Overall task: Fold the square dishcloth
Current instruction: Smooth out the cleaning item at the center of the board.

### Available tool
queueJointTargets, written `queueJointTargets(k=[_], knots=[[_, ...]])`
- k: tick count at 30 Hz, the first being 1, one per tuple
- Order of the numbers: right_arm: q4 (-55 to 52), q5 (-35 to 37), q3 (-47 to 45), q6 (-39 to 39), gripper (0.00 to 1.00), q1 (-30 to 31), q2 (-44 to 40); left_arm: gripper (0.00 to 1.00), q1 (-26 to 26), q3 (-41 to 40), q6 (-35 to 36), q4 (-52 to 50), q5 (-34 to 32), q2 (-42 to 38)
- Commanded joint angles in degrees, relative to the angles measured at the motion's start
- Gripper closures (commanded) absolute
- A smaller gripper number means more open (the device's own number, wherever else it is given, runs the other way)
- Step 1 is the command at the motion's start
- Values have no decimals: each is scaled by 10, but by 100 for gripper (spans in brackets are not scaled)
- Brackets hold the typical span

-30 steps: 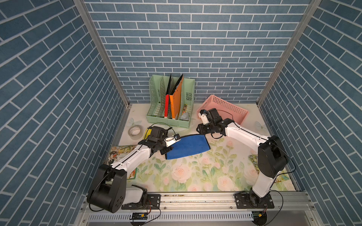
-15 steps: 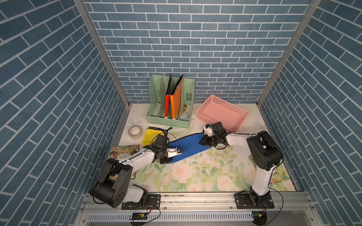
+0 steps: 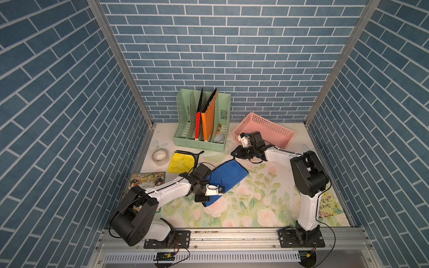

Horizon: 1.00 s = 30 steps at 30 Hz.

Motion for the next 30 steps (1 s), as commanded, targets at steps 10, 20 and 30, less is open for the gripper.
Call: queueJointTargets(k=[10,20,30], knots=[[-77,44,-28,-15,67,7,-121,47,-27,121,2,-210,116,-9],[117,20,-268,101,70,83,-180,54,42,74,64,-112,-18,-1],[27,65,-222,31,79,50,-87,54,14,-32,71,-51,-22,-19]])
